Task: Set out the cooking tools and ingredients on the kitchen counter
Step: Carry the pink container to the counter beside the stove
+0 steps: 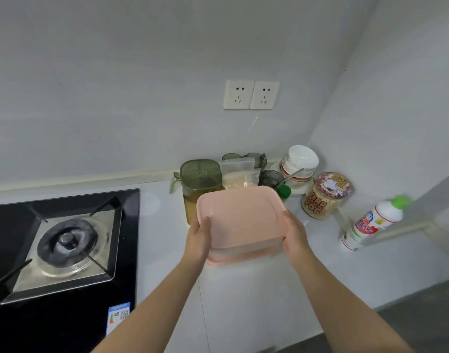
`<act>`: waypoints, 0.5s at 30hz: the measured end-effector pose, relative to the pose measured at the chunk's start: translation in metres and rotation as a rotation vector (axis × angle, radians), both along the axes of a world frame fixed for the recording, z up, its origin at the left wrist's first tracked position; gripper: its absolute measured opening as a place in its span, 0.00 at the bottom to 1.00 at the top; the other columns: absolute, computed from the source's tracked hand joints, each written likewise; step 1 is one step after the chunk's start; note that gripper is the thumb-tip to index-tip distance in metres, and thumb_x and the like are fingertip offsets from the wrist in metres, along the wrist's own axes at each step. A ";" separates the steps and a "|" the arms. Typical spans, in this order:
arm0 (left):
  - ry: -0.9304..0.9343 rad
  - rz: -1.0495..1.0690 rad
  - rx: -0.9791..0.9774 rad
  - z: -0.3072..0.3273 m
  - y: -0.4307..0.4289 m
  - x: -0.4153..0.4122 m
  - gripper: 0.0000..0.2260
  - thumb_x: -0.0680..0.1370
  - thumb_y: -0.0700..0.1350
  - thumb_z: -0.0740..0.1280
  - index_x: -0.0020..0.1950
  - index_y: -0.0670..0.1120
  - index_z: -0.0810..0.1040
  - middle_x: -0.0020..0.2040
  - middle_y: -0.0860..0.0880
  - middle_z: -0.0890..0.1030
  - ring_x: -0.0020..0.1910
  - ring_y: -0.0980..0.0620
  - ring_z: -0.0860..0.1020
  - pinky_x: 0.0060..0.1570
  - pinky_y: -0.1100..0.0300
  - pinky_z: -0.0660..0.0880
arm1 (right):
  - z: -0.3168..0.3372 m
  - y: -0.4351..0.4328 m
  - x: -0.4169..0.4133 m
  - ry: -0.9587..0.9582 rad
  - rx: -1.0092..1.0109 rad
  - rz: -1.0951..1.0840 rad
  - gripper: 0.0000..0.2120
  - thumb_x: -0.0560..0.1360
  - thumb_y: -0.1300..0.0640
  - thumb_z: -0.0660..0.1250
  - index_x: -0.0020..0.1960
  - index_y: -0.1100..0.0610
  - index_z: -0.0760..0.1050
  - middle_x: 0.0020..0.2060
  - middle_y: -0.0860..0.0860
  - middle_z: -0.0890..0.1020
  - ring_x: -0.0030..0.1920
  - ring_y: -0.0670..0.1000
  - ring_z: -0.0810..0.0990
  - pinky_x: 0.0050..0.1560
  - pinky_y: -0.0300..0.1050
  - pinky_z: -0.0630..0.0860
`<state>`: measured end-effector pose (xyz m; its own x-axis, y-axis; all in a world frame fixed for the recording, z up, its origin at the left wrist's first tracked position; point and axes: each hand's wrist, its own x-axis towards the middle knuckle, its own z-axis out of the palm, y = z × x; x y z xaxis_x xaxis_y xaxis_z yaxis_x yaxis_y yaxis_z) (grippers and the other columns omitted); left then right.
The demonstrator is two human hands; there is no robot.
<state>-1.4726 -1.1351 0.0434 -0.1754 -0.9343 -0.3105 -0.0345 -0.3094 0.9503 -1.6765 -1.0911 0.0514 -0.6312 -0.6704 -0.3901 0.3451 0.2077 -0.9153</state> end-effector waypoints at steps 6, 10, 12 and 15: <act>-0.027 0.034 -0.017 -0.015 0.011 -0.006 0.20 0.83 0.50 0.54 0.75 0.52 0.61 0.63 0.52 0.71 0.62 0.50 0.70 0.59 0.56 0.67 | -0.021 0.003 -0.007 0.129 0.070 0.108 0.09 0.81 0.58 0.57 0.53 0.55 0.76 0.46 0.55 0.80 0.43 0.51 0.77 0.43 0.46 0.73; -0.025 0.062 0.010 -0.017 0.006 -0.011 0.20 0.83 0.48 0.54 0.76 0.51 0.62 0.64 0.51 0.71 0.62 0.50 0.70 0.60 0.56 0.67 | -0.022 -0.001 -0.009 0.160 0.039 0.109 0.09 0.82 0.58 0.57 0.50 0.53 0.77 0.43 0.51 0.80 0.42 0.48 0.77 0.42 0.43 0.73; -0.033 0.064 0.016 -0.019 0.005 -0.011 0.20 0.83 0.48 0.54 0.76 0.51 0.62 0.65 0.51 0.71 0.61 0.50 0.69 0.61 0.56 0.66 | -0.024 -0.002 -0.008 0.157 0.027 0.090 0.09 0.82 0.59 0.57 0.49 0.53 0.76 0.43 0.51 0.80 0.43 0.48 0.77 0.44 0.43 0.73; -0.067 0.026 -0.018 -0.022 0.004 -0.009 0.21 0.83 0.51 0.53 0.76 0.51 0.60 0.67 0.50 0.70 0.64 0.50 0.69 0.61 0.56 0.66 | -0.028 -0.002 -0.007 0.136 0.017 0.068 0.09 0.82 0.58 0.58 0.50 0.54 0.76 0.44 0.52 0.80 0.46 0.51 0.77 0.46 0.44 0.74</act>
